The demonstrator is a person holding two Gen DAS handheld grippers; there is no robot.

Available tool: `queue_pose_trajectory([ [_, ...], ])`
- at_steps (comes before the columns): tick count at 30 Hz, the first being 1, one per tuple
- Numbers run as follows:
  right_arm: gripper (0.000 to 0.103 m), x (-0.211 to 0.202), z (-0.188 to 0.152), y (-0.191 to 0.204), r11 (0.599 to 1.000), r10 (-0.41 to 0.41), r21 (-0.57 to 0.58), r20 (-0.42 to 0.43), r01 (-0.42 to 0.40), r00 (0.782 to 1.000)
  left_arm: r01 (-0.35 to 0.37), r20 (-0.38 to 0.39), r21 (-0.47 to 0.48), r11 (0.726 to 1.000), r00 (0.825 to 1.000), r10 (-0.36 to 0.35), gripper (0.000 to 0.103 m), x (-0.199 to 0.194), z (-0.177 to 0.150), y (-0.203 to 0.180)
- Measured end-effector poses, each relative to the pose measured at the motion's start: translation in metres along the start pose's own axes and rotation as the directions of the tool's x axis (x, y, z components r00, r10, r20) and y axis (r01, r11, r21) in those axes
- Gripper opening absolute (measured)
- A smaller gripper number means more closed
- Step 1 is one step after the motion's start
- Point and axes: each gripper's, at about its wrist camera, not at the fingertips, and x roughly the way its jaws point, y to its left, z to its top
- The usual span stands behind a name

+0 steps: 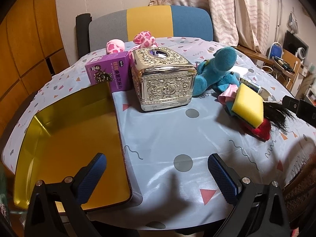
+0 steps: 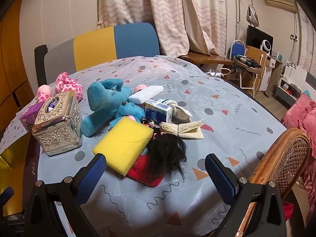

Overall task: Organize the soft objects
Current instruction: 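Move the left tool toward the yellow sponge on the table, then grasp the yellow sponge with the left tool while the right tool grasps the black-haired doll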

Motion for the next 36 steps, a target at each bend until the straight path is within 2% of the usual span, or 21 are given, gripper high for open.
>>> queue_pose_trajectory([
  [3,0.102,0.000,0.003,-0.006,1.000,-0.009,0.005,0.008,0.009,1.000,0.039,-0.006,0.018,0.999,0.999,-0.039,0.103,0.000,0.003,-0.002],
  [5,0.102,-0.001,0.006,-0.012,1.000,-0.018,0.016,0.015,0.018,1.000,0.128,-0.012,0.023,0.992,0.992,-0.127,0.103,0.001,0.006,-0.003],
  [9,0.102,-0.002,0.017,-0.035,0.997,-0.035,0.073,0.025,0.033,0.999,0.292,-0.039,0.022,0.956,0.956,-0.291,0.103,0.003,0.019,-0.008],
  [13,0.102,-0.006,0.025,-0.057,0.991,-0.055,0.126,0.041,0.049,0.998,0.395,-0.059,0.052,0.917,0.918,-0.392,0.103,0.009,0.038,-0.029],
  [19,0.102,-0.002,0.026,-0.081,0.982,-0.068,0.181,0.037,0.060,0.997,0.414,-0.111,0.111,0.903,0.908,-0.403,0.101,0.031,0.064,-0.065],
  [21,0.102,0.002,0.025,-0.087,0.976,-0.026,0.216,0.016,0.022,1.000,0.421,-0.140,0.154,0.894,0.905,-0.402,0.100,0.041,0.073,-0.079],
  [24,0.102,0.002,0.025,-0.091,0.971,0.008,0.237,0.032,-0.015,0.999,0.427,-0.175,0.247,0.870,0.903,-0.393,0.100,0.054,0.081,-0.106],
  [30,0.102,0.008,0.021,-0.102,0.944,0.091,0.316,0.017,-0.091,0.996,0.405,-0.211,0.367,0.838,0.913,-0.349,0.100,0.082,0.094,-0.149],
  [33,0.102,0.011,0.020,-0.103,0.935,0.121,0.335,0.011,-0.118,0.993,0.402,-0.224,0.398,0.825,0.914,-0.338,0.100,0.093,0.095,-0.166],
  [35,0.102,0.012,0.020,-0.104,0.932,0.136,0.339,0.010,-0.131,0.991,0.398,-0.228,0.402,0.824,0.916,-0.331,0.091,0.101,0.096,-0.172],
  [36,0.102,0.013,0.020,-0.104,0.929,0.143,0.344,0.007,-0.136,0.990,0.407,-0.240,0.388,0.827,0.911,-0.336,0.065,0.106,0.097,-0.173],
])
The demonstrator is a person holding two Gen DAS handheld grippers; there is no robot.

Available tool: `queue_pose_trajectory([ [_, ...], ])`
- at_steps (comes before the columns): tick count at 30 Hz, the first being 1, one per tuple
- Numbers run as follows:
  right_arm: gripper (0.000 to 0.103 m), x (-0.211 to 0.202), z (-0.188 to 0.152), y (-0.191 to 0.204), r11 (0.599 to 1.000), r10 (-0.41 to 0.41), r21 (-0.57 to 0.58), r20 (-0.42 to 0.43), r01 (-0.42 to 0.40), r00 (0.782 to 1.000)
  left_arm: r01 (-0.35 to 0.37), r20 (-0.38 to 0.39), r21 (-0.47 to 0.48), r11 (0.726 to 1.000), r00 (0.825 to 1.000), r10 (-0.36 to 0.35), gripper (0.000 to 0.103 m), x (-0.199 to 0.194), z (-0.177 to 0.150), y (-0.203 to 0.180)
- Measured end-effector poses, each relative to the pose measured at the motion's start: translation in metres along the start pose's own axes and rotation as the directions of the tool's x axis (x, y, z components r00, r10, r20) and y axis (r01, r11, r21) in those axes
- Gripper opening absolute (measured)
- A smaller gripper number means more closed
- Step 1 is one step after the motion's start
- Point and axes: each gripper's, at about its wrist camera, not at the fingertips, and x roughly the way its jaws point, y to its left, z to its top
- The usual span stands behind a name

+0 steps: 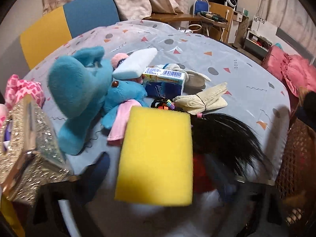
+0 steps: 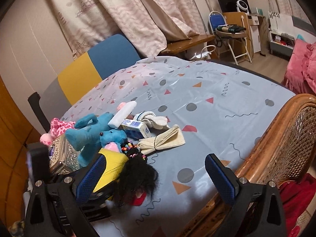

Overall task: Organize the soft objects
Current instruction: 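Grasp the yellow sponge with the left tool while the right tool grasps the black-haired doll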

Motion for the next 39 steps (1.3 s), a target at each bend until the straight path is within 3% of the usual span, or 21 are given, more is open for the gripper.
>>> queue_pose_trajectory([
  [2,0.102,0.000,0.000,-0.001,1.000,0.004,0.010,-0.002,-0.004,1.000,0.031,-0.009,-0.044,0.999,0.999,-0.032,0.066,0.005,0.000,0.006],
  [8,0.102,0.001,0.001,0.000,1.000,0.006,0.005,-0.007,-0.006,1.000,0.092,0.125,-0.140,0.986,0.989,-0.074,0.065,-0.039,-0.027,0.032],
  [10,0.102,0.001,0.001,0.000,1.000,0.006,0.004,-0.011,-0.006,1.000,0.082,0.152,-0.190,0.978,0.987,-0.053,0.066,-0.058,-0.045,0.044],
  [14,0.102,0.002,0.000,0.001,1.000,-0.007,-0.003,-0.020,0.007,1.000,0.061,0.134,-0.271,0.961,0.991,-0.025,0.066,-0.071,-0.084,0.058],
  [19,0.100,0.005,-0.002,0.012,0.996,-0.041,-0.076,-0.052,0.037,0.998,-0.045,0.010,-0.282,0.958,0.999,0.050,0.066,-0.049,-0.121,0.053],
  [21,0.098,0.009,-0.003,0.021,0.991,-0.036,-0.131,-0.087,0.024,0.996,-0.053,0.011,-0.290,0.955,0.998,0.059,0.068,-0.043,-0.128,0.052],
  [22,0.096,0.011,-0.004,0.024,0.991,-0.018,-0.137,-0.105,0.004,0.994,-0.058,0.016,-0.286,0.957,0.998,0.065,0.068,-0.042,-0.129,0.050],
  [24,0.081,0.017,-0.006,0.034,0.988,0.027,-0.146,-0.156,-0.050,0.987,-0.075,-0.005,-0.266,0.961,0.997,0.076,0.069,-0.036,-0.129,0.048],
  [26,0.061,0.026,-0.009,0.053,0.976,0.060,-0.194,-0.215,-0.103,0.975,-0.100,0.016,-0.229,0.968,0.994,0.106,0.070,-0.036,-0.134,0.045],
  [29,0.056,0.046,-0.018,0.081,0.945,0.128,-0.242,-0.347,-0.220,0.929,-0.097,0.044,-0.234,0.967,0.993,0.110,0.070,-0.037,-0.137,0.045],
  [31,0.056,0.055,-0.022,0.100,0.922,0.089,-0.323,-0.363,-0.215,0.927,-0.088,0.053,-0.239,0.967,0.993,0.103,0.070,-0.036,-0.140,0.047],
  [34,0.056,0.072,-0.015,0.111,0.913,0.013,-0.381,-0.325,-0.143,0.946,-0.089,0.065,-0.233,0.968,0.992,0.106,0.070,-0.037,-0.140,0.046],
  [36,0.057,0.088,-0.009,0.115,0.894,-0.089,-0.444,-0.303,-0.058,0.949,-0.088,0.068,-0.234,0.968,0.992,0.106,0.070,-0.037,-0.140,0.045],
  [38,0.057,0.111,-0.007,0.113,0.866,-0.188,-0.500,-0.306,0.011,0.933,-0.084,0.073,-0.237,0.968,0.992,0.104,0.070,-0.037,-0.142,0.045],
  [39,0.057,0.125,-0.008,0.110,0.854,-0.237,-0.519,-0.338,0.029,0.911,-0.083,0.079,-0.236,0.968,0.991,0.104,0.070,-0.037,-0.143,0.045],
])
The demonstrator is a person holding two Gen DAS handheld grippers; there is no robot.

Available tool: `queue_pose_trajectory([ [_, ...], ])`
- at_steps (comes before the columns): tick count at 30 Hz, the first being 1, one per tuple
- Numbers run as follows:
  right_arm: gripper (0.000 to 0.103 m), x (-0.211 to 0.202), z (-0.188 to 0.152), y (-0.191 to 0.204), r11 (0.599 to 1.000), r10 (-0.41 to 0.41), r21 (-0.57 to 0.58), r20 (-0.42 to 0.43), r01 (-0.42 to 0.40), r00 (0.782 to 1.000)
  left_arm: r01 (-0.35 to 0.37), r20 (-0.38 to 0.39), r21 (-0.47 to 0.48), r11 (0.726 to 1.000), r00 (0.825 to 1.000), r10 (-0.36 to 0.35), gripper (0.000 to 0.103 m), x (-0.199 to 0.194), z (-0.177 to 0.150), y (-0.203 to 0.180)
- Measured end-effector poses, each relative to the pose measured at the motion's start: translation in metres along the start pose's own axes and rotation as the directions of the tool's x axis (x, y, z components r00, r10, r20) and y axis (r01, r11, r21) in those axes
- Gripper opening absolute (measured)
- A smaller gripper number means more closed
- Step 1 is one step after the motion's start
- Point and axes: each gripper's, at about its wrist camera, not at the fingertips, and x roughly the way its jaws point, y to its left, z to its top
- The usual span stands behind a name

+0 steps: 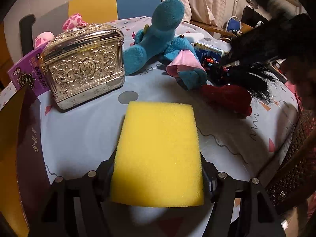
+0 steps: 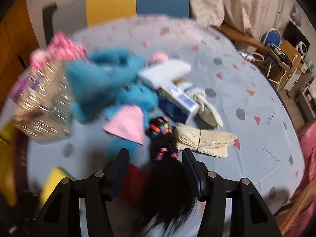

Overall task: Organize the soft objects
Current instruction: 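Grasp the yellow sponge with the left tool while the right tool grasps the black-haired doll, then carry the yellow sponge into the gold tray and release it with the left tool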

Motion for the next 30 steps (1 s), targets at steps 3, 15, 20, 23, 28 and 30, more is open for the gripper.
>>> queue_pose_trajectory([
  [3,0.043,0.028,0.001,-0.011,0.999,-0.044,0.008,-0.072,0.044,0.996,-0.001,0.009,0.004,1.000,1.000,0.001,0.070,0.000,-0.002,-0.001],
  [15,0.027,0.054,-0.003,-0.019,1.000,0.015,0.007,-0.163,-0.014,0.986,0.131,0.148,-0.110,0.985,0.982,-0.114,0.067,-0.071,0.020,0.019],
  [20,0.028,0.052,-0.007,-0.012,1.000,-0.006,-0.008,-0.152,0.005,0.988,0.149,0.232,-0.279,0.949,0.969,-0.084,0.068,-0.117,0.030,0.070],
  [23,0.028,0.052,-0.007,-0.010,1.000,-0.013,-0.003,-0.149,0.012,0.989,0.095,0.220,-0.445,0.891,0.975,0.006,0.068,-0.129,0.029,0.125],
  [28,0.029,0.057,-0.003,-0.007,1.000,-0.019,-0.005,-0.148,0.019,0.989,-0.050,0.070,-0.615,0.787,0.991,0.117,0.068,-0.107,0.015,0.202],
  [30,0.032,0.061,-0.001,-0.008,1.000,-0.020,0.000,-0.150,0.020,0.988,-0.084,0.020,-0.646,0.759,0.992,0.126,0.068,-0.093,0.013,0.219],
])
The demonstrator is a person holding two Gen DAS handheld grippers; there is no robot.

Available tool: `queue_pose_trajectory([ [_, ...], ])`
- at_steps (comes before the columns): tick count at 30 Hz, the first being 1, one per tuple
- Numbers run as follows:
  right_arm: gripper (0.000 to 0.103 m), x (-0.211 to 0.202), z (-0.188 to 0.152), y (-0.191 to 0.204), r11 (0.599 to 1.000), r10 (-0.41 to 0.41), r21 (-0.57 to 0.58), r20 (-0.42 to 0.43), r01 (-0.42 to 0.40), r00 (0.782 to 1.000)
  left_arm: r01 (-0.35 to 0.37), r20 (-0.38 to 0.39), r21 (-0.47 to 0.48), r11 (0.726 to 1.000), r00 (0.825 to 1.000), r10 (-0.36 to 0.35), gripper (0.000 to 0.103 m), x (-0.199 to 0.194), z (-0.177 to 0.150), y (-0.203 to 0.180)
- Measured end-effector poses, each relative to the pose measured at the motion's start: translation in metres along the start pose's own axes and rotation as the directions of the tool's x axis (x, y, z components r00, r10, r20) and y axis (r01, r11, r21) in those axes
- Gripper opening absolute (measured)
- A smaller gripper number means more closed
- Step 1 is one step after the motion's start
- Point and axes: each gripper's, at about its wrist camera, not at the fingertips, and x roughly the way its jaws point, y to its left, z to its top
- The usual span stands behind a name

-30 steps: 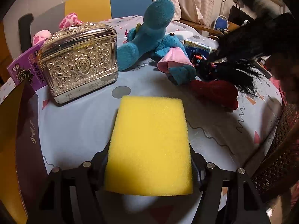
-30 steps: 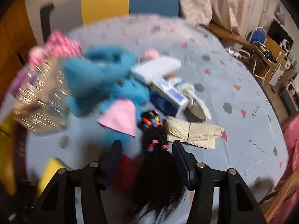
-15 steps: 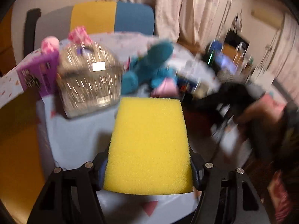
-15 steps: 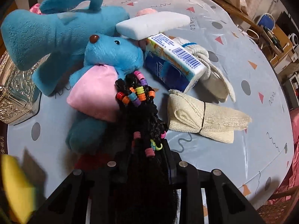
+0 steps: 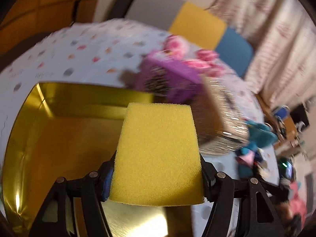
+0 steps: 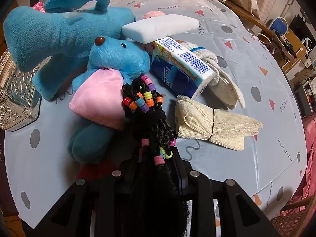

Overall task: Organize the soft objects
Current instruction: 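Carry the yellow sponge into the gold tray and release it with the left tool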

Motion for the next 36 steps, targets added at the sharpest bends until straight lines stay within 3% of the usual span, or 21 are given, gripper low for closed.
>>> queue_pose_trajectory([
  [9,0.033,-0.001,0.001,-0.007,0.999,0.020,0.030,-0.009,-0.019,1.000,-0.099,-0.061,-0.001,0.995,0.993,0.099,0.068,0.055,0.024,0.008],
  [15,0.033,-0.001,0.002,-0.007,1.000,0.013,0.023,0.000,-0.013,1.000,-0.091,-0.081,0.018,0.996,0.992,0.092,0.074,0.074,0.028,0.005],
  [17,0.033,-0.002,0.002,-0.005,1.000,0.003,0.012,0.004,-0.003,1.000,-0.089,-0.055,0.032,0.996,0.994,0.090,0.080,0.068,0.026,0.003],
  [26,0.033,0.000,-0.002,0.009,0.999,-0.028,-0.015,0.012,0.028,1.000,-0.111,0.049,0.069,0.991,0.993,0.108,0.084,0.021,-0.002,-0.006],
  [29,0.033,-0.003,-0.002,0.010,0.999,-0.034,-0.020,0.012,0.034,0.999,-0.138,0.132,0.115,0.984,0.984,0.123,0.084,-0.003,-0.018,-0.016],
  [34,0.032,-0.002,-0.005,0.012,0.999,-0.045,-0.026,0.021,0.046,0.999,-0.190,0.234,0.146,0.971,0.960,0.153,0.094,-0.033,-0.035,-0.030],
  [36,0.032,-0.003,-0.006,0.013,0.999,-0.046,-0.028,0.025,0.046,0.999,-0.218,0.258,0.141,0.966,0.950,0.176,0.103,-0.040,-0.038,-0.034],
])
